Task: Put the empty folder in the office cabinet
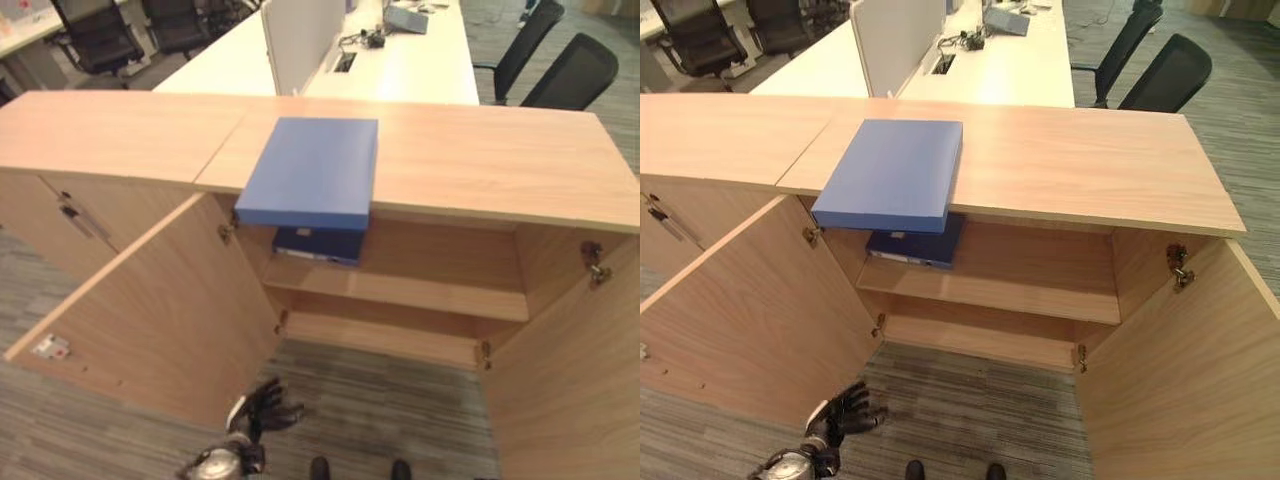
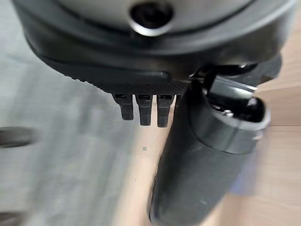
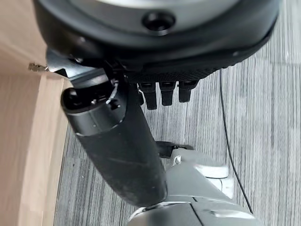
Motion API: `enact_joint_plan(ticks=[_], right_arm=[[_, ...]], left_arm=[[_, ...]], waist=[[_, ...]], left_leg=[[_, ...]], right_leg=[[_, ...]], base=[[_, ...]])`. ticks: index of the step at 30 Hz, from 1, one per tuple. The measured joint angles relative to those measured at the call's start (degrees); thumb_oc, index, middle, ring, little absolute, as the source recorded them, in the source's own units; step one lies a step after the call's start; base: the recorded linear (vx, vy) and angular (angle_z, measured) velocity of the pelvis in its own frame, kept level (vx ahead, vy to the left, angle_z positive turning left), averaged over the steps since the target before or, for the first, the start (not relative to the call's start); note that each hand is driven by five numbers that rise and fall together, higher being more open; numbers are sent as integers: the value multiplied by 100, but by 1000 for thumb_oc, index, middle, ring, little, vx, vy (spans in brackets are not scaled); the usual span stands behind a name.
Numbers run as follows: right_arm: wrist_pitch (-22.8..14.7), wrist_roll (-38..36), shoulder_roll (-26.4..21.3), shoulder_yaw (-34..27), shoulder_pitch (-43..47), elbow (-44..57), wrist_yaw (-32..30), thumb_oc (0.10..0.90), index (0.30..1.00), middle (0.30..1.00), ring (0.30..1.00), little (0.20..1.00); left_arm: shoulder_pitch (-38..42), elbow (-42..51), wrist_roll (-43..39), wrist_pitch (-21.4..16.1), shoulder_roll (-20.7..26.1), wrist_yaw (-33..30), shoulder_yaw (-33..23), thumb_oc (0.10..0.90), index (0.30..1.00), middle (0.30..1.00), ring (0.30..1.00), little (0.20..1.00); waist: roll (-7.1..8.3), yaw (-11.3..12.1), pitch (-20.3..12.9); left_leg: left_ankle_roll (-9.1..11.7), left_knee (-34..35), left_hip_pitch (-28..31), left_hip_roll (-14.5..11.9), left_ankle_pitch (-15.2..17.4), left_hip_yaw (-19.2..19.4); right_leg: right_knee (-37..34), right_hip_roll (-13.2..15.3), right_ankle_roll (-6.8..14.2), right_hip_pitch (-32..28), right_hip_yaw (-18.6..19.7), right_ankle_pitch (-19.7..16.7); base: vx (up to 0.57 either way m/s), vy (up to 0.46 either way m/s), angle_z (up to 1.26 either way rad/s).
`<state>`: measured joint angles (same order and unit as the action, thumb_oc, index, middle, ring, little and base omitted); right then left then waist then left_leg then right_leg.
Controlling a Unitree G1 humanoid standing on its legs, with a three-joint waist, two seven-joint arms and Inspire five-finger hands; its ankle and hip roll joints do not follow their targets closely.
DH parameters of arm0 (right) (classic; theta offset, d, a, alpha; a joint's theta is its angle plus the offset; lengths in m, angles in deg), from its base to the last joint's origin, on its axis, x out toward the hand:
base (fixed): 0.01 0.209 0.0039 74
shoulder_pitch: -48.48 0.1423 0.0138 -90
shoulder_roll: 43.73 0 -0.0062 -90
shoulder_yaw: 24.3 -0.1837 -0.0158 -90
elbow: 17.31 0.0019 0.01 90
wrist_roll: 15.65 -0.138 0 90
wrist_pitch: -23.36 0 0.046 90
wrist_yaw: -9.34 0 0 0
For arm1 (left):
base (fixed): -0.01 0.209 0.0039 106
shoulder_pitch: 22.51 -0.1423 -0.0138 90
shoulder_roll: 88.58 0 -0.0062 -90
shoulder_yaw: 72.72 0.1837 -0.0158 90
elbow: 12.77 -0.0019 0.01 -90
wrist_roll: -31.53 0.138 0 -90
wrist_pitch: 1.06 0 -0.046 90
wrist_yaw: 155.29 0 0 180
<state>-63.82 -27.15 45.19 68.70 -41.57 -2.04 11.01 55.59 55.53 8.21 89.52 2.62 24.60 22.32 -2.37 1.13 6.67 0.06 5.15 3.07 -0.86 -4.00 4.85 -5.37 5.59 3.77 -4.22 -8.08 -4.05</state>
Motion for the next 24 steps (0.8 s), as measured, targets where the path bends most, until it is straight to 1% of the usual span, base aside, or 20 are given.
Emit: enact_joint_plan(ticks=[1,2,3,4,5,6,7,8,10,12,13,14,16,17,18,20,21,22,23,24], right_arm=[[14,0,-10,-12,-102,59,-41,800,900,900,900,900],[27,0,-8,-19,-160,74,-45,800,900,900,900,900],[14,0,14,-45,-181,89,-44,800,900,900,900,900],[5,-1,47,-61,-251,88,-52,800,900,900,900,900],[4,-4,95,-108,-339,84,-96,800,900,900,900,900],[16,-11,102,-147,-367,77,-96,800,900,900,900,900],[-8,-59,192,-156,-465,82,-107,800,900,900,900,900],[-4,-106,251,-153,-491,79,-116,800,900,900,900,900],[5,-181,385,-145,-552,63,-173,800,900,900,900,900],[-1,-221,440,-113,-619,63,-216,800,900,900,900,900],[-12,-223,461,50,-619,57,-270,800,900,900,900,900],[-31,-221,462,67,-618,25,-292,800,900,900,900,900],[-74,-222,445,77,-601,4,-300,800,900,900,900,900],[-103,-222,439,94,-552,-42,-301,800,900,900,900,900],[-128,-218,427,112,-539,-45,-302,800,900,900,900,900],[-126,-218,371,136,-484,-50,-308,800,900,900,900,900],[-119,-217,328,195,-454,-69,-307,800,900,900,900,900],[-121,-216,290,190,-416,-71,-308,800,900,900,900,900],[-120,-217,283,190,-392,-66,-314,800,900,900,900,900],[-121,-220,282,185,-352,-35,-318,800,900,900,900,900]], left_arm=[[-120,427,-111,-160,0,-165,-314,800,900,900,900,900],[-202,685,-48,-60,17,-323,-584,800,900,900,900,900],[-388,1082,-1,-41,53,-445,-827,800,900,900,900,900],[-514,1508,265,-44,98,-610,-1039,800,900,900,900,900],[-517,1785,707,-92,251,-791,-1151,800,900,900,900,900],[-475,1816,928,-175,261,-921,-1287,800,900,900,900,900],[-447,1933,1624,-163,253,-1377,-1653,800,900,900,900,900],[-445,2010,1833,-161,254,-1549,-1812,800,900,900,900,900],[-372,2168,2463,-46,255,-2086,-1995,800,900,900,900,900],[-298,2358,2932,-11,276,-2495,-2049,800,900,900,900,900],[-180,2574,3359,41,453,-2768,-2048,800,900,900,900,900],[-27,2669,3793,41,716,-2942,-1934,800,900,900,900,900],[296,2785,4273,15,971,-2972,-1783,800,900,900,900,900],[607,2817,4491,23,1207,-2935,-1551,800,900,900,900,900],[1048,2951,4738,-45,1726,-2850,-929,800,900,900,900,900],[1289,3146,5038,-263,1941,-2674,-421,800,900,900,900,900],[1478,3137,5146,-313,2118,-2544,-65,800,900,900,900,900],[1674,3134,5236,-444,2271,-2371,385,800,900,900,900,900],[1669,3120,5367,-610,2173,-2265,429,800,900,900,900,900],[1700,3121,5409,-693,2122,-2191,599,800,900,900,900,900]], waist=[[-38,71,-103],[-53,85,-190],[-38,80,-194],[-18,100,-207],[15,215,-238],[24,246,-261],[97,246,-314],[151,246,-343],[245,241,-403],[295,242,-434],[327,238,-454],[333,255,-457],[303,238,-457],[299,238,-456],[288,201,-462],[261,90,-477],[223,51,-493],[165,41,-498],[126,-50,-492],[98,-137,-490]], left_leg=[[-4,-1,47,13,7,-26],[1,0,53,13,18,-28],[7,-1,85,1,23,-26],[15,-1,109,-10,27,-42],[39,0,98,-20,44,-52],[69,0,96,-21,64,-51],[88,0,94,-24,73,-55],[89,1,91,-25,72,-55],[88,1,87,-17,73,-53],[86,0,89,-2,72,-48],[84,0,95,-4,71,-42],[83,1,93,-7,68,-44],[79,0,102,-4,60,-41],[82,0,104,-8,51,-42],[78,0,108,-10,44,-24],[77,0,118,-1,45,50],[59,0,125,0,33,72],[55,2,149,-1,38,119],[62,1,169,-3,47,162],[50,1,189,-9,39,170]], right_leg=[[-1,12,30,-43,0,26],[-2,11,40,-62,-1,37],[-2,-4,41,-92,-2,38],[-3,-13,39,-105,-8,48],[-3,-26,64,-94,-12,95],[-3,-23,71,-90,-14,99],[-3,-24,72,-89,-22,100],[-2,-24,71,-85,-22,99],[-3,-14,72,-81,-22,99],[-3,4,75,-80,-18,96],[-3,1,74,-82,-15,94],[-3,-3,73,-85,-16,91],[-3,-2,71,-90,-9,82],[-3,-8,67,-89,-4,76],[-3,-8,72,-88,6,60],[-3,2,79,-68,69,46],[-3,7,88,-67,84,39],[-3,7,90,-68,132,23],[-4,4,85,-72,145,15],[-3,-3,83,-87,152,13]], base=[[51,27,2],[50,18,5],[0,0,0],[35,-3,3],[23,-10,4],[31,-18,1],[0,0,0],[0,0,0],[0,0,0],[0,0,0],[0,0,0],[0,0,0],[0,0,0],[-28,6,-4],[-28,12,-7],[-15,12,-12],[-6,11,-22],[-6,8,-25],[-10,11,-23],[0,6,-16]])
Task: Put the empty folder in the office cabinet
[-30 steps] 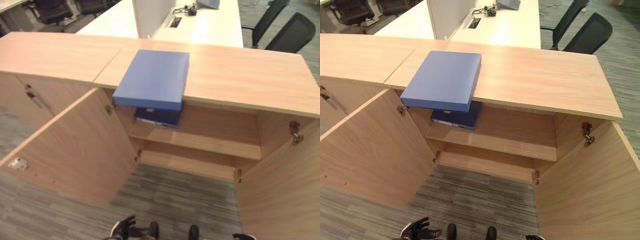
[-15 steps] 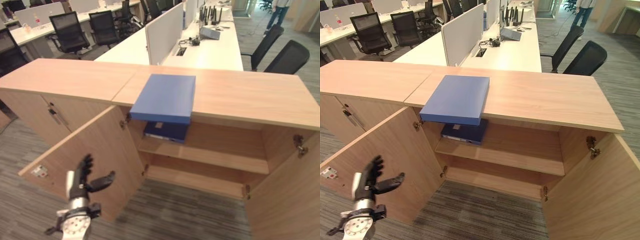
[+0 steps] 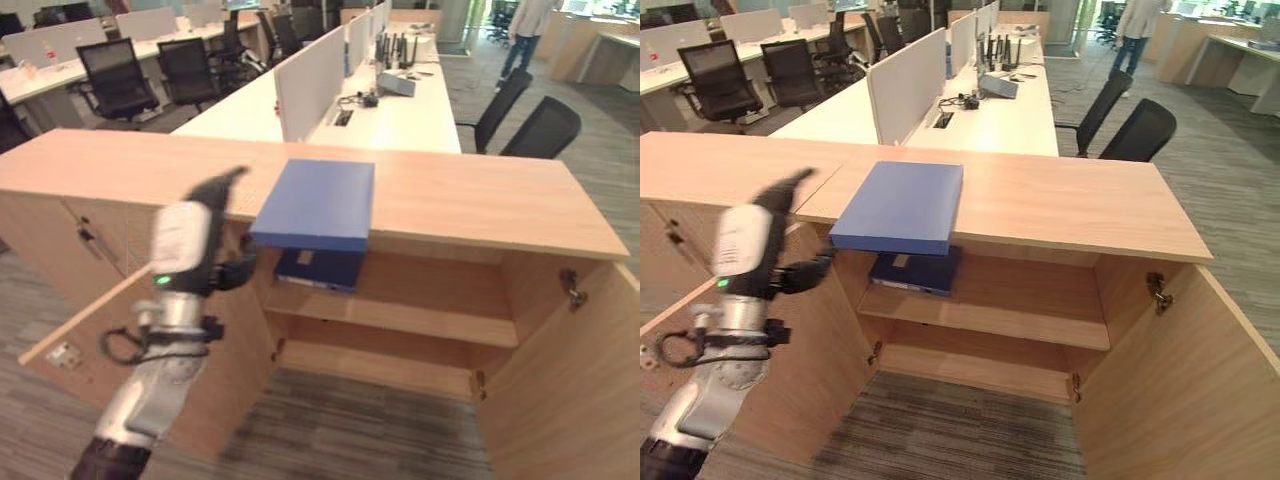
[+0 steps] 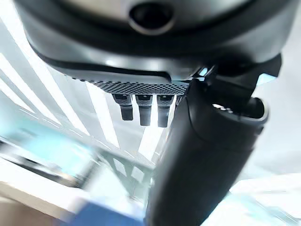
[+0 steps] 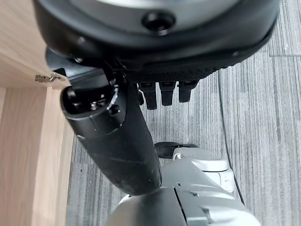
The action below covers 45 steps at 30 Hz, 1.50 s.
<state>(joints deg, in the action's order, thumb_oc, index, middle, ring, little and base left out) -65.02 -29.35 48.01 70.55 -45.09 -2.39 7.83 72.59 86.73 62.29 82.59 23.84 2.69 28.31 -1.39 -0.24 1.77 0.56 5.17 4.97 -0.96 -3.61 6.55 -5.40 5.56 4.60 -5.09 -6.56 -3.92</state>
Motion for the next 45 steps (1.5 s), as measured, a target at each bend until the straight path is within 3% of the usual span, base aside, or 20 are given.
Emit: enact_joint_plan(ticks=[3,15,24,34,45], right_arm=[[2,-1,-3,1,-24,0,0,800,900,900,900,900],[22,-5,-33,-10,-92,-33,14,800,900,900,900,900],[60,-54,-35,-4,-64,-173,36,800,900,900,900,900],[120,-59,-68,12,-30,-174,55,800,900,900,900,900],[121,-104,-78,14,-29,-173,53,800,900,900,900,900]], left_arm=[[9,-31,160,-114,-12,174,161,800,900,900,900,900],[160,-847,224,27,-16,483,308,800,900,900,900,900],[1060,-1638,1224,347,84,481,978,800,900,900,900,900],[2307,-2263,1566,668,140,218,1576,800,900,900,900,900],[2477,-2307,1739,673,140,217,1910,800,900,900,900,900]], waist=[[-47,-133,1],[-102,-126,-12],[-99,-157,-14],[-97,-297,-17],[-95,-283,-16]], left_leg=[[0,0,27,-38,0,58],[71,0,87,-84,41,107],[47,0,127,-90,34,185],[38,-1,128,-90,30,291],[39,0,128,-88,42,331]], right_leg=[[-1,-37,-6,4,64,-3],[-1,-81,-31,-10,148,-16],[-1,-87,-35,-15,191,-24],[-1,-93,-32,41,295,-51],[-1,-90,-28,56,325,-54]], base=[[3,7,-11],[-1,2,-2],[3,2,-3],[1,5,-5],[1,1,-2]])
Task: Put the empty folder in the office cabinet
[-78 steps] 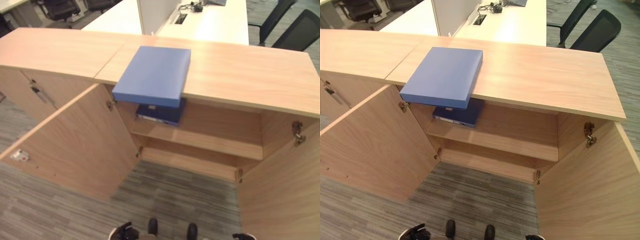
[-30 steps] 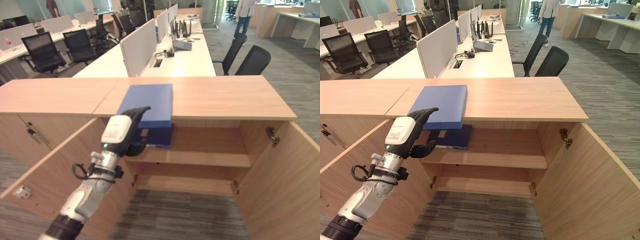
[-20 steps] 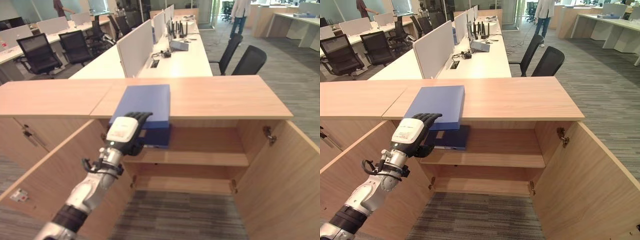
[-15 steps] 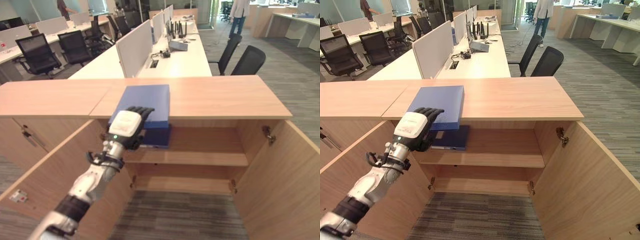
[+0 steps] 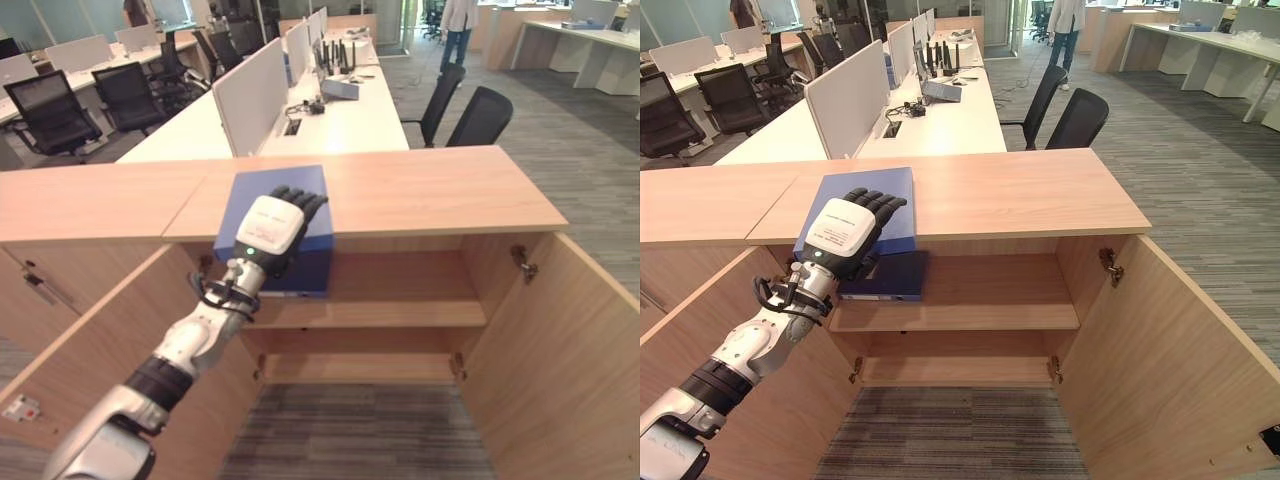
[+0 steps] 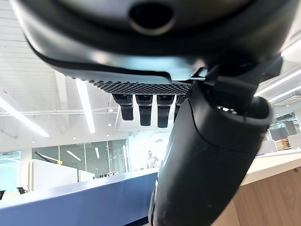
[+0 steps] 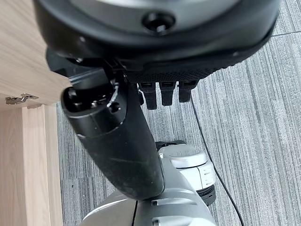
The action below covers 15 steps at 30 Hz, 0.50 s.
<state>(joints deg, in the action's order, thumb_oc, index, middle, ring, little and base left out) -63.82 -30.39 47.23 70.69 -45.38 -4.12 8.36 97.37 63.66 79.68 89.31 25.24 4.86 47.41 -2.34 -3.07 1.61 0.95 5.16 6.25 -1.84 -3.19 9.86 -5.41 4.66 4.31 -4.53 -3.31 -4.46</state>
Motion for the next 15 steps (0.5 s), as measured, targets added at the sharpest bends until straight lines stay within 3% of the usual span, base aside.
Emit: enact_joint_plan(ticks=[15], right_arm=[[-1,-6,0,-1,-2,6,21,800,900,900,900,900]], left_arm=[[-48,-685,-15,108,-11,55,-1,800,900,900,900,900]], waist=[[2,-9,1]], left_leg=[[0,0,5,-2,0,7]], right_leg=[[0,-4,0,-1,4,-1]], base=[[0,0,0]])
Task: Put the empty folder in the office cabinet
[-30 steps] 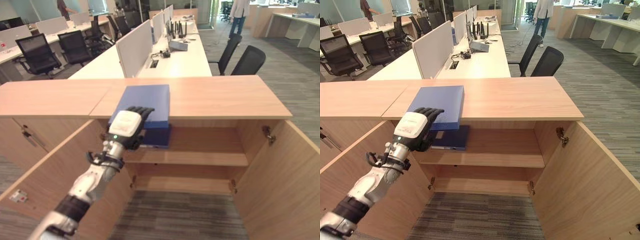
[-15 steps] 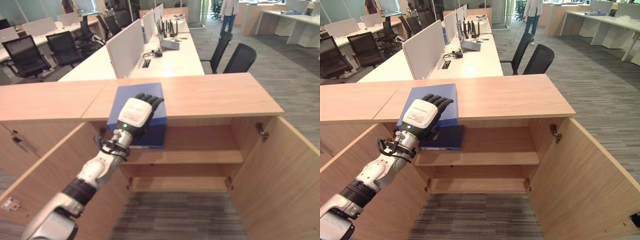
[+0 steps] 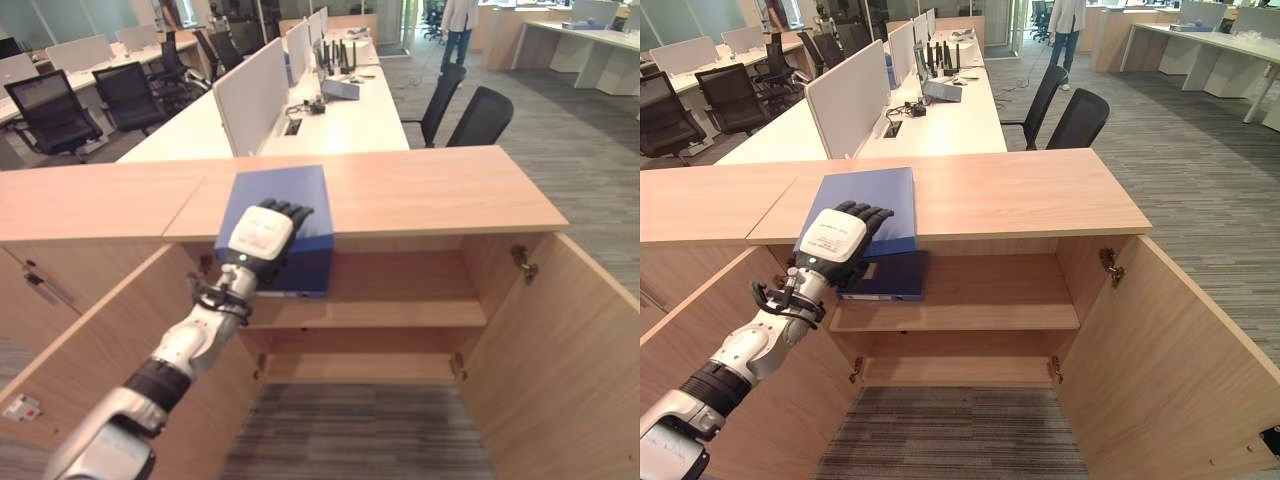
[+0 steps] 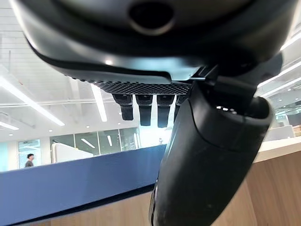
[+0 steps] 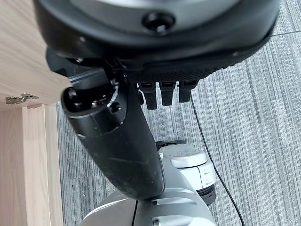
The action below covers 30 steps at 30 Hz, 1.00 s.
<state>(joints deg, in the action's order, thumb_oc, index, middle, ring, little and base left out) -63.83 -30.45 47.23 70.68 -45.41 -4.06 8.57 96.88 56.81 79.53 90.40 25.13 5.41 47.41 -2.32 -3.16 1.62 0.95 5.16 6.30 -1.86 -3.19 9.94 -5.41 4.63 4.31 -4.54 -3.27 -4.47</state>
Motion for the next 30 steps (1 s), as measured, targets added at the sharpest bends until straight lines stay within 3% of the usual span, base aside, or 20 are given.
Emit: enact_joint_plan(ticks=[11,20,21,22,23,30], right_arm=[[0,0,0,2,1,1,32,800,900,900,900,900],[-8,-1,-6,99,22,5,26,800,900,900,900,900],[-8,-1,-10,100,21,3,25,800,900,900,900,900],[-5,-1,-10,103,11,1,23,800,900,900,900,900],[-5,-2,-14,104,6,1,21,800,900,900,900,900],[-11,-77,-55,241,12,-8,-50,800,900,900,900,900]], left_arm=[[-21,-188,-54,112,-1,1,-1,800,900,900,900,900],[236,-1143,-44,279,-35,-179,171,800,900,900,900,900],[371,-1336,-41,308,-53,-173,218,772,858,858,858,858],[581,-1665,-41,359,-116,-202,351,569,554,554,554,554],[704,-1891,-43,431,-238,-291,353,400,300,300,300,300],[1034,-2361,3,599,-500,-649,566,400,300,300,300,300]], waist=[[36,0,21],[31,-152,7],[27,-159,5],[21,-157,0],[8,-156,-10],[-59,-169,-218]], left_leg=[[1,0,8,1,1,17],[20,1,68,1,74,128],[21,1,68,1,74,132],[21,1,71,1,74,137],[20,0,72,2,74,142],[17,0,85,-1,86,168]], right_leg=[[0,0,1,1,19,0],[0,-2,8,-3,132,-10],[0,-2,8,-2,134,-11],[0,-3,8,-2,136,-13],[1,-1,9,-2,139,-13],[2,-9,12,-3,161,-17]], base=[[0,0,0],[0,3,-6],[-1,3,-4],[0,0,0],[-7,4,-3],[-1,1,-1]])
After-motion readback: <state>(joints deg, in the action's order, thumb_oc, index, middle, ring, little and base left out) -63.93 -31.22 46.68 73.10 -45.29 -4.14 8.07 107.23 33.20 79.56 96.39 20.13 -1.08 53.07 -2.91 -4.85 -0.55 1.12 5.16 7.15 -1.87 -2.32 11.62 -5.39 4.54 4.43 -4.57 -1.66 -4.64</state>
